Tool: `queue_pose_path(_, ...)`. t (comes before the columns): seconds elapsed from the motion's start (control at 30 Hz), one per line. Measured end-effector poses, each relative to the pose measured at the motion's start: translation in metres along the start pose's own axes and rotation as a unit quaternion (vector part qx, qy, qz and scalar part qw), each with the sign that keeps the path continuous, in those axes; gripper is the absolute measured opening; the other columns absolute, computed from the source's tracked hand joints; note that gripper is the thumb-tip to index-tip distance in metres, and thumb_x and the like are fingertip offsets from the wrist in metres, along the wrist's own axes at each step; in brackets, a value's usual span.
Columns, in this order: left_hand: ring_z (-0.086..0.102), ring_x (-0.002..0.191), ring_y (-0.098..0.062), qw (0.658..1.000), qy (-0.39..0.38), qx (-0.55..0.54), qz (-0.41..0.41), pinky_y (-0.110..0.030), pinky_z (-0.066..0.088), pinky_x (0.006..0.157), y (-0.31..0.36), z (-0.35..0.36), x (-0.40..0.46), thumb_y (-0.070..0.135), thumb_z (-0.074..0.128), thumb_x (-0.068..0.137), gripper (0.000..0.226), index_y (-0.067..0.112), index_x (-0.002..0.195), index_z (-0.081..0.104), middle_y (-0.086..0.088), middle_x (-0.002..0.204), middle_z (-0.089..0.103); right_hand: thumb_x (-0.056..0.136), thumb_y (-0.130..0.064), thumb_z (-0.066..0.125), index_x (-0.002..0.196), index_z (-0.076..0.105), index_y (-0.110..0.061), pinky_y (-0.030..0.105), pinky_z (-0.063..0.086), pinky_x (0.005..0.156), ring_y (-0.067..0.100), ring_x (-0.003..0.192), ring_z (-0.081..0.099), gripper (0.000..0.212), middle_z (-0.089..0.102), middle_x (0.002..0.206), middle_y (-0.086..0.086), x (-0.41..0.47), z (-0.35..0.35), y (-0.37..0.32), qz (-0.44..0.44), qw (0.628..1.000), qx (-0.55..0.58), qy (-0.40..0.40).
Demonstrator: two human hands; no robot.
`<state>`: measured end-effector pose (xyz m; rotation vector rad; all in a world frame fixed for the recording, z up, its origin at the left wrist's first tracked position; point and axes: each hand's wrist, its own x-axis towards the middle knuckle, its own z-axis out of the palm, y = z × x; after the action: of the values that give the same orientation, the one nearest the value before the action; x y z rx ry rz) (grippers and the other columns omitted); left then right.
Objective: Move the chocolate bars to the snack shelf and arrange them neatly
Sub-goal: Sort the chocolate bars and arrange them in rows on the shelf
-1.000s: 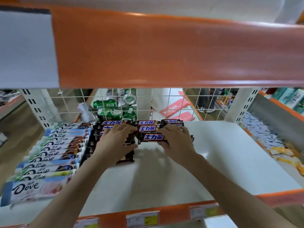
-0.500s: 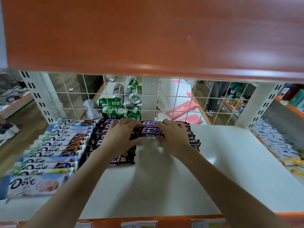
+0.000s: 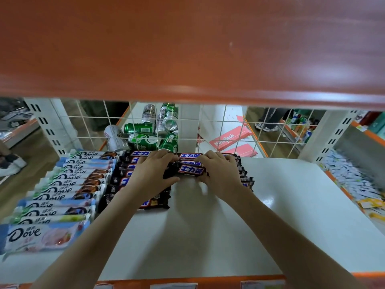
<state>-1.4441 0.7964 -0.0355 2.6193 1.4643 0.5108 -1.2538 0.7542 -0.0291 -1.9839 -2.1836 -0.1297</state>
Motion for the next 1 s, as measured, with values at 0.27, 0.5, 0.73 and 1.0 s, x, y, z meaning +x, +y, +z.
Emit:
queue_pose_path(0.27,0.037,0.127,-0.015,1.000,0.001,-0.003,-0.013,-0.039,0.028,0.102,0.013,-0.004,-0.018,0.048,0.063,0.081,0.056,0.031,0.131,0.045,0.007,0.134,0.046,0.086,-0.046,0.059,0.130,0.047,-0.030,0.038,0.028,0.101,0.018,0.119,0.044,0.048,0.051,0.124,-0.006,-0.020,-0.008,0.007,-0.006,0.998,0.004,0.055)
queue_pose_path(0.5,0.040,0.123,-0.013,0.999,0.032,-0.019,-0.018,-0.035,0.029,0.099,0.022,-0.008,-0.039,0.047,0.064,0.081,0.053,0.032,0.129,0.047,0.010,0.130,0.049,0.090,-0.041,0.056,0.130,0.044,-0.026,0.047,0.025,0.105,0.020,0.129,0.036,0.044,0.049,0.134,-0.004,-0.004,0.004,0.003,-0.004,0.999,-0.023,-0.022)
queue_pose_path(0.73,0.040,0.122,-0.013,0.999,0.040,-0.010,-0.029,-0.035,0.029,0.100,0.018,-0.010,-0.045,0.047,0.064,0.081,0.053,0.031,0.129,0.047,0.010,0.129,0.049,0.091,-0.029,0.054,0.125,0.049,-0.026,0.046,0.024,0.105,0.021,0.124,0.039,0.034,0.053,0.127,-0.004,0.003,0.010,0.003,-0.009,1.000,-0.024,-0.002)
queue_pose_path(1.0,0.039,0.122,-0.013,0.999,0.030,-0.010,-0.039,-0.033,0.028,0.098,0.021,-0.012,-0.041,0.048,0.062,0.082,0.052,0.033,0.129,0.045,0.011,0.131,0.048,0.090,-0.035,0.056,0.133,0.041,-0.026,0.047,0.021,0.108,0.020,0.130,0.035,0.047,0.046,0.136,-0.004,-0.006,0.005,0.000,-0.004,1.000,-0.014,-0.015)
